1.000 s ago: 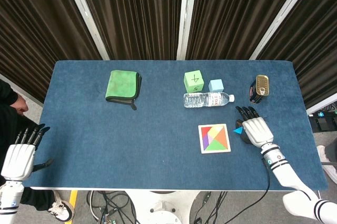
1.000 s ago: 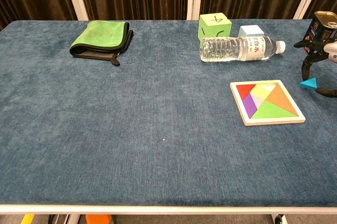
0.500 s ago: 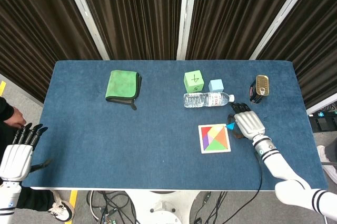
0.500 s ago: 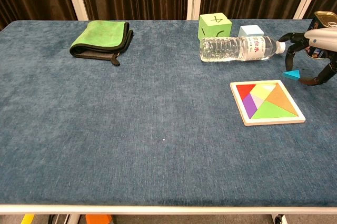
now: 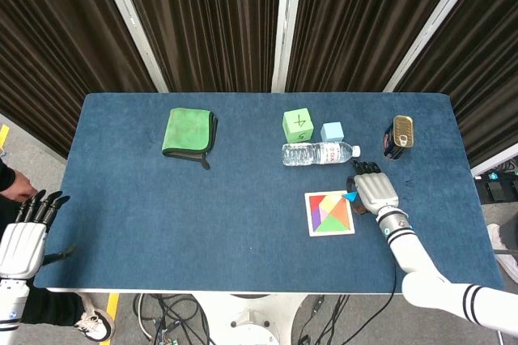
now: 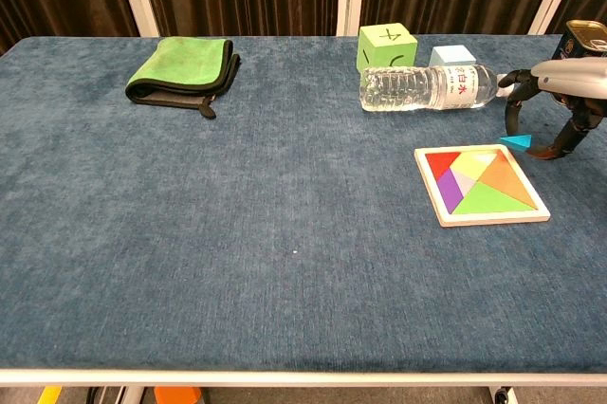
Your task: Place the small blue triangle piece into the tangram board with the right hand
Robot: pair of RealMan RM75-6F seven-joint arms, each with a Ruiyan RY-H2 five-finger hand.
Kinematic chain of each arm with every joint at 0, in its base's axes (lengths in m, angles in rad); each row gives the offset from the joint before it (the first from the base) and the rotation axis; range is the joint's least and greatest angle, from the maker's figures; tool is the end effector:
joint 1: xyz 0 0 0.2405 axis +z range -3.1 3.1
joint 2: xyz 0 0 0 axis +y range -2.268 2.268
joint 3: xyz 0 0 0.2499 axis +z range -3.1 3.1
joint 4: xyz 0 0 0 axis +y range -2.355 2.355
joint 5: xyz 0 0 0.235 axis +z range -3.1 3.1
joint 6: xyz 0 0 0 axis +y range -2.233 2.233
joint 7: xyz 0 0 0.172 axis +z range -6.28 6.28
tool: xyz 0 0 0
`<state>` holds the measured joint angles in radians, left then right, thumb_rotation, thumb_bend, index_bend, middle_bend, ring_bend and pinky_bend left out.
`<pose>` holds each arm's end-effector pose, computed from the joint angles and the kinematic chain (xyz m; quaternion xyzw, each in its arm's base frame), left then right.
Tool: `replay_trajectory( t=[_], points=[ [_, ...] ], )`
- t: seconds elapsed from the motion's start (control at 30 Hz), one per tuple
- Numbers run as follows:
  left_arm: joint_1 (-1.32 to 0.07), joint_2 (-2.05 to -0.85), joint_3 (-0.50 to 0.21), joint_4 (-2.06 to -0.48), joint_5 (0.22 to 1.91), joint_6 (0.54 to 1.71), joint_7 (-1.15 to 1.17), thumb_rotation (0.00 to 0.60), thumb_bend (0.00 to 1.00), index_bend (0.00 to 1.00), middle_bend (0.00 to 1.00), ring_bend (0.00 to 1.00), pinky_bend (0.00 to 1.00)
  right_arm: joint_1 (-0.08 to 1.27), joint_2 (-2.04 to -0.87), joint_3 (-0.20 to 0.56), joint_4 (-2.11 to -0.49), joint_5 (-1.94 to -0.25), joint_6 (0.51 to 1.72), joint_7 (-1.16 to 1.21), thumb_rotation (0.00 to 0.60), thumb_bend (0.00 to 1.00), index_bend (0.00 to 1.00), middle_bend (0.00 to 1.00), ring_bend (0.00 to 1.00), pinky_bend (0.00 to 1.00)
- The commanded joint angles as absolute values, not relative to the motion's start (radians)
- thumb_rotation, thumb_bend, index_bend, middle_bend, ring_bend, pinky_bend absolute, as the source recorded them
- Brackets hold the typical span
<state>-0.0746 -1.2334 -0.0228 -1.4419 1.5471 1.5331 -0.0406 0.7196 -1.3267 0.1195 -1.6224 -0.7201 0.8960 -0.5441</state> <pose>-0.3325 0.2026 0.1131 -0.6029 -0.3704 -0.3960 0.5852 -0.2186 -0.3635 -0.0033 0.7182 -0.4502 0.2178 0.4839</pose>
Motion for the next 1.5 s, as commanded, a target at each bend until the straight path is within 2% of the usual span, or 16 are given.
replay_trajectory(
  t=[0.03,0.33,0.67,1.5],
  points=[
    [-0.074,-1.233,-0.023,-1.437,1.546,1.533,-0.048,0.600,0.00,0.17,0.12,0.01,0.11,0.734,-1.366,0.118,-1.647,-0.665,0.957,-0.581,0.600,0.29,0.58,0.00,0.00,0.00],
    [-0.071,-1.231,-0.022,-1.427,1.545,1.536,-0.069,0.600,0.00,0.17,0.12,0.01,0.11,0.761,-1.416,0.119,-1.655,-0.588,1.021,-0.643,0.600,0.30,0.59,0.00,0.00,0.00],
    [-0.070,-1.228,-0.024,-1.421,1.541,1.534,-0.087,0.600,0.00,0.17,0.12,0.01,0.12,0.778,-1.450,0.117,-1.643,-0.573,1.043,-0.666,0.600,0.30,0.59,0.00,0.00,0.00],
    [-0.069,-1.229,-0.027,-1.414,1.534,1.528,-0.092,0.600,0.00,0.17,0.12,0.01,0.12,0.788,-1.474,0.110,-1.612,-0.581,1.038,-0.668,0.600,0.30,0.58,0.00,0.00,0.00]
  ],
)
